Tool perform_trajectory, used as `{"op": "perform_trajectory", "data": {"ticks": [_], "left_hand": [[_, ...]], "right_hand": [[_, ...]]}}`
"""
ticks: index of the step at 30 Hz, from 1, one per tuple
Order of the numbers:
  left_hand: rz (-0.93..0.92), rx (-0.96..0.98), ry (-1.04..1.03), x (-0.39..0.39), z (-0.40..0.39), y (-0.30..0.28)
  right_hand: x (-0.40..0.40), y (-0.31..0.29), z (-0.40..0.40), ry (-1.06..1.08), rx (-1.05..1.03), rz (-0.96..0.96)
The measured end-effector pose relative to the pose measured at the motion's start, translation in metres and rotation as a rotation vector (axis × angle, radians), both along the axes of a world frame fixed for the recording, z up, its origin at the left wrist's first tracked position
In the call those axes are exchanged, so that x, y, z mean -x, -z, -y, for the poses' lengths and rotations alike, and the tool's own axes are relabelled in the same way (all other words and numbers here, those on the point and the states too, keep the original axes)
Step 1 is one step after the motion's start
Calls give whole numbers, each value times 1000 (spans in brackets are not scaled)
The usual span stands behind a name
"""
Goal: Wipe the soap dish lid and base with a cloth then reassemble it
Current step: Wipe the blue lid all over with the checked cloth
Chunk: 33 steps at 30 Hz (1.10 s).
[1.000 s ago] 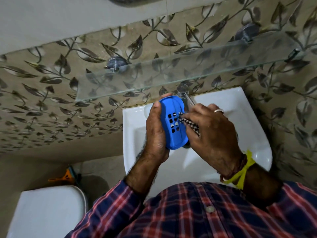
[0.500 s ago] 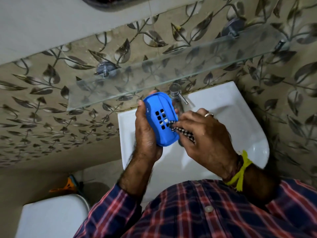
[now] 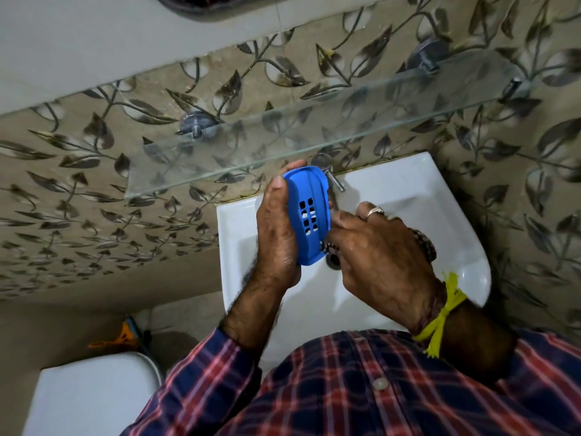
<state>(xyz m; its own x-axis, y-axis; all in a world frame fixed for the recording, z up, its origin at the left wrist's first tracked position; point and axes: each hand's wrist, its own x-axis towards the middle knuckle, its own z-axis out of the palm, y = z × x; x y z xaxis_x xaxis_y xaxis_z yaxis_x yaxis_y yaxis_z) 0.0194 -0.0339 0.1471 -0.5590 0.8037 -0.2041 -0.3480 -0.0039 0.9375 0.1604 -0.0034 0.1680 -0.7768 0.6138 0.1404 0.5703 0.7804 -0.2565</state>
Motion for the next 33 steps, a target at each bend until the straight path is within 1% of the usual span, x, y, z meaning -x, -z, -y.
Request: {"op": "perform_trajectory", "data": {"ticks": [4,7,9,11,12,16,18,20,22,23,25,28,31,33], "left_hand": [[-107,-47,-36,-7,-1,0],[-206,-88,-20,-9,-3,1],[-228,-110,-25,-6,-4,4],[-217,-94,-33,-3,-4,6],[-208,-79,-34,-4,-4,6],[-183,-51,-19,-7,-3,8],[-198,-43,1,-8,-2,10],[-210,-32,-5,-7,-1,13],[-226,-16,-26,-6,1,15],[-251,-1,-30,-5,1,16],[-307,52,-25,-9,2,18],[-338,121,80,-24,5,23],[-360,135,172,-32,7,21],[-367,130,180,-28,8,21]], "right_hand": [[-4,0,-11,-82,121,-47],[-1,0,-16,-156,289,-128],[2,1,-14,-180,397,-195],[1,5,-10,-171,429,-231],[-2,8,-8,-160,408,-228],[-10,17,-8,-56,209,-133],[-9,17,-10,-74,176,-111],[-5,15,-11,-160,258,-173],[0,14,-9,-200,346,-236],[2,15,-8,-180,339,-260],[4,16,-13,-67,318,-343],[7,11,-27,90,229,-501],[11,9,-33,146,128,-480],[10,14,-37,207,132,-439]]}}
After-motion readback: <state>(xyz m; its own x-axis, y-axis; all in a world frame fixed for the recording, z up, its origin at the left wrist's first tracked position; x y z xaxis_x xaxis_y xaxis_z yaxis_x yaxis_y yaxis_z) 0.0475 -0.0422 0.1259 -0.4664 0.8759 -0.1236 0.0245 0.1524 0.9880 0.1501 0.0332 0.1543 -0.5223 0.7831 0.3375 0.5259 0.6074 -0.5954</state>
